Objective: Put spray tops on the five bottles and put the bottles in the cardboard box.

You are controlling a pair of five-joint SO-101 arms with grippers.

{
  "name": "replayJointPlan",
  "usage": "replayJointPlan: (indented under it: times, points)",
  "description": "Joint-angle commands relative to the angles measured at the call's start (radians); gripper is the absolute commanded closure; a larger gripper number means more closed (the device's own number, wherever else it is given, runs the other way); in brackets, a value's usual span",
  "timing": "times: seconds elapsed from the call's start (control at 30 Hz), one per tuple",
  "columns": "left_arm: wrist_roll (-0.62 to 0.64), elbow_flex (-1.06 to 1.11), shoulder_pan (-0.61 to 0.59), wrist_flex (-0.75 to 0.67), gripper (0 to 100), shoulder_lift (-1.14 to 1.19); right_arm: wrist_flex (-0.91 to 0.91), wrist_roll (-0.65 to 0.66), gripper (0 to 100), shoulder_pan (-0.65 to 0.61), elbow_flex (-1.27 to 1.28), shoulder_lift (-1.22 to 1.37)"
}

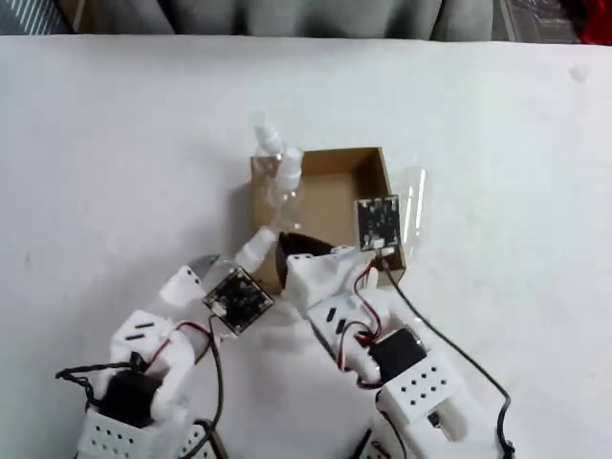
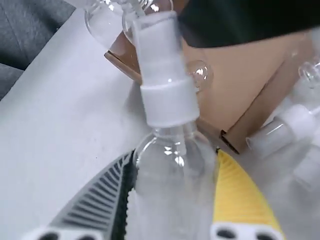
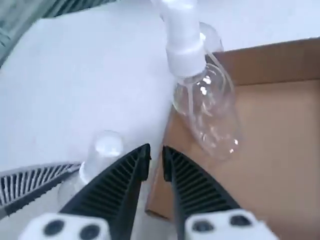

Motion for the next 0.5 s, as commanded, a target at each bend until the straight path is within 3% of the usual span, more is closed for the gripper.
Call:
replayJointPlan:
  times: [0.0, 0.47]
  points:
    - [0.008, -0.006, -0.005, -0.012, 98, -0.01, -0.105, -0.002, 98.1, -0.022, 0.014, 0.004]
    - [0.021, -0.014, -0.007, -0.049, 98, -0.01, -0.093, 0.0, 98.1, -0.015, 0.012, 0.002]
